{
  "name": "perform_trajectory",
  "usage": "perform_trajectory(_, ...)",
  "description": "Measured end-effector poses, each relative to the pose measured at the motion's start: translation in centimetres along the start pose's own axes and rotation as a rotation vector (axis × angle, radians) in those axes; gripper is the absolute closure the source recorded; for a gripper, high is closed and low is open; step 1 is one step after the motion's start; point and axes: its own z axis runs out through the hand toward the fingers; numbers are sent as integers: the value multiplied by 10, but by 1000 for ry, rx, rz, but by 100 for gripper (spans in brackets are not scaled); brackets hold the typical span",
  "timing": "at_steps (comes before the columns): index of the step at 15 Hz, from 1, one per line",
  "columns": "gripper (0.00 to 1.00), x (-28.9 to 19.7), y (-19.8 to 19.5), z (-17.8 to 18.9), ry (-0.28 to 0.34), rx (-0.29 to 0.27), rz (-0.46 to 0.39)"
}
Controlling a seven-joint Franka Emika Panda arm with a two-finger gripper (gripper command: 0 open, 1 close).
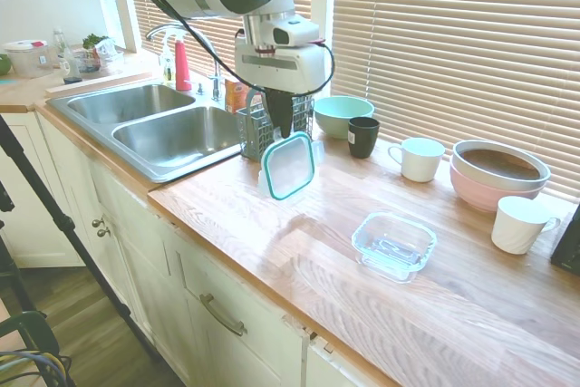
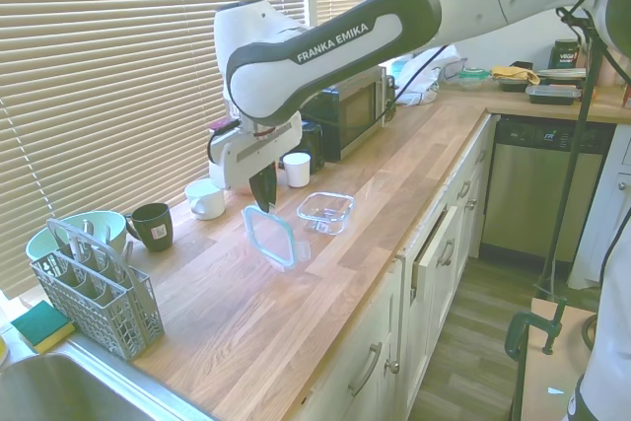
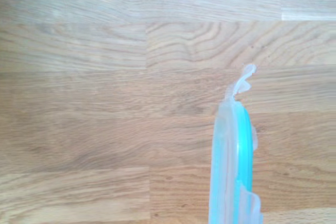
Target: Cover the lid of the food container
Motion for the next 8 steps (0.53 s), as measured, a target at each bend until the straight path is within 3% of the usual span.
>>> perform_trajectory(8, 100, 27, 20, -3, -6, 14, 7)
